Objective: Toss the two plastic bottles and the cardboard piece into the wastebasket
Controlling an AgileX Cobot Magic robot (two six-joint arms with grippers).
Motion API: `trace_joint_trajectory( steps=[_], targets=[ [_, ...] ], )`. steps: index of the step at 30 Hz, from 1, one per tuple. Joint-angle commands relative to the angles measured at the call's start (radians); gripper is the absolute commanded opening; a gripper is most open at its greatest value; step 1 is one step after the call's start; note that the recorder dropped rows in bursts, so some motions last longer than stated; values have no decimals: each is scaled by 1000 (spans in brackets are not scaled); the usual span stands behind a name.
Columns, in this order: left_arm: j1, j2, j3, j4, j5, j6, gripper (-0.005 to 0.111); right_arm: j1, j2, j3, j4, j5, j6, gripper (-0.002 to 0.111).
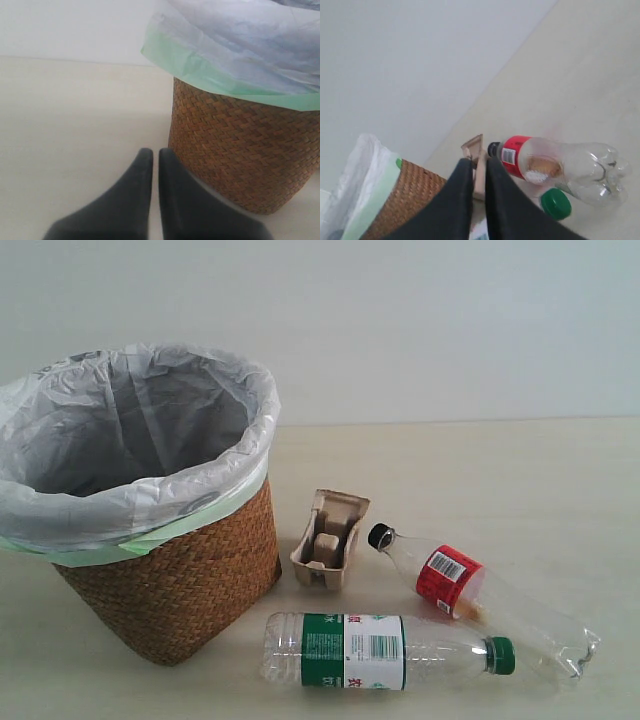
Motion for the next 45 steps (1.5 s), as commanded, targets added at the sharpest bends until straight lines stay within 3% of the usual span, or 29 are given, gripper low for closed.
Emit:
trace_joint_trajectory(
  steps=[1,6,11,21,28,31,36,45],
  targets=[
    [1,-3,4,3,-1,-7,4,-3,-5,-1,70,-125,0,7],
    [1,-3,4,3,-1,-7,4,-3,-5,-35,68,-110,-17,7],
    [1,-3,4,3,-1,-7,4,-3,79,-197,68,5,-215,7],
    [1,-3,4,3,-1,-7,4,-3,589,-603,66,377,-620,7],
    [1,-3,4,3,-1,-7,4,-3,923,-874,-90,585,-708,7],
    [1,-3,4,3,-1,-7,4,-3,1043,-965,-196,682,-708,20],
    [1,-3,4,3,-1,-7,4,-3,1210,-1050,-272,795,-745,61],
    [1,-3,4,3,-1,-7,4,16,1464,-1061,-283,741,-911,63]
  ],
)
